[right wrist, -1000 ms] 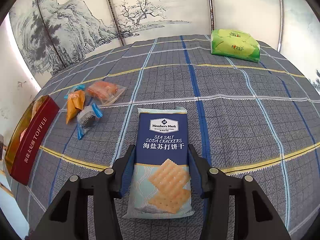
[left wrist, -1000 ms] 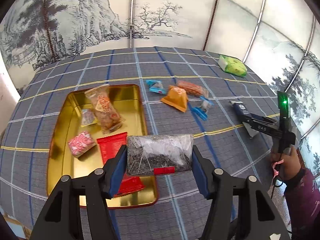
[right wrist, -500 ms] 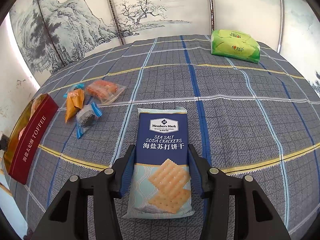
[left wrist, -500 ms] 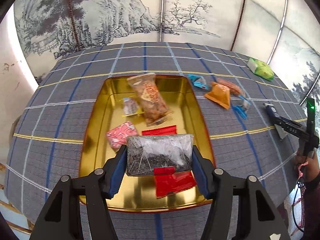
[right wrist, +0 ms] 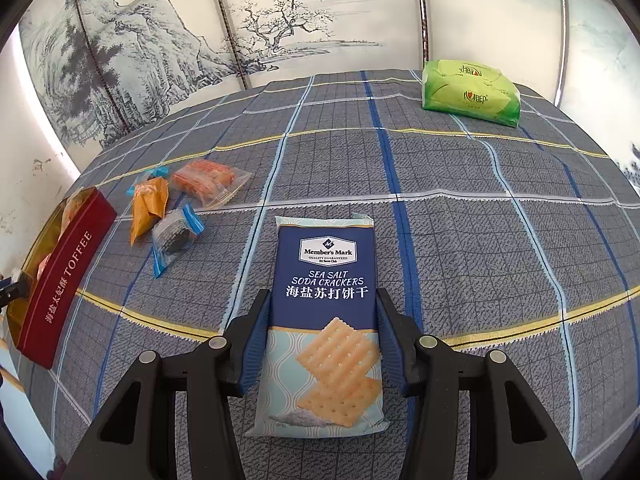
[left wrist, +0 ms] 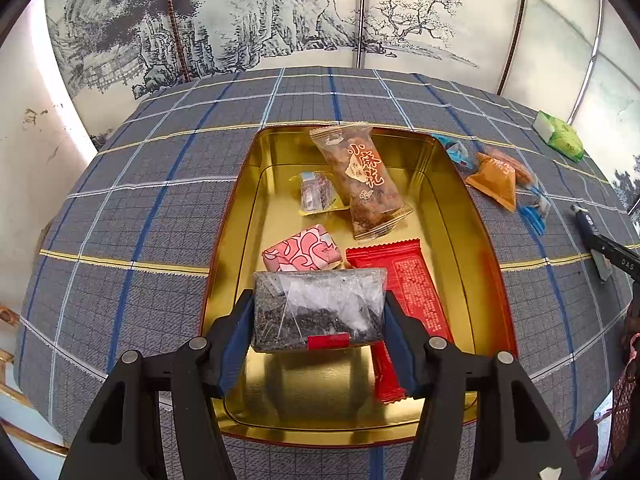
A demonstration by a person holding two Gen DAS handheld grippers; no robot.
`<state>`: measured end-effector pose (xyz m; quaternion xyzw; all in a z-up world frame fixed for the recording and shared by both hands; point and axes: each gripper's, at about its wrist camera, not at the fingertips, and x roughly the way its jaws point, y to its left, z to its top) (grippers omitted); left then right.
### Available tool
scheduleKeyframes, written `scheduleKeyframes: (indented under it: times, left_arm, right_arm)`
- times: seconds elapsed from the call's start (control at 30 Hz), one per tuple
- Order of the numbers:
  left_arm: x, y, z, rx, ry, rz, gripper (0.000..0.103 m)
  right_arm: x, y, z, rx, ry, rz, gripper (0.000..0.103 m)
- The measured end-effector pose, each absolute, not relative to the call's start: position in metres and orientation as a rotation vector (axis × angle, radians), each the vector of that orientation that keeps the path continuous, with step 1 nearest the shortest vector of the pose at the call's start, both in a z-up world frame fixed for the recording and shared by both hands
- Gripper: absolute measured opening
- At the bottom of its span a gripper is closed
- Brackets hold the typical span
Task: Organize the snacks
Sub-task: 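Lower the dark-leaf bag into the tin and open the left gripper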
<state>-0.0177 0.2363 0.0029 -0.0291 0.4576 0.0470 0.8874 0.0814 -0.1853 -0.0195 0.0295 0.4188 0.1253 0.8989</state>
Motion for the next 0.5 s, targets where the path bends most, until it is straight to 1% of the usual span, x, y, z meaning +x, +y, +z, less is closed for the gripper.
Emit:
scheduleKeyframes:
  times: [0.5]
  left_arm:
    - [-0.012, 0.242, -0.012, -0.056, 0.98, 0.121, 0.056]
  right_arm:
    - [0.082, -0.184, -0.02, 0.05, 0.868, 0.255, 0.051]
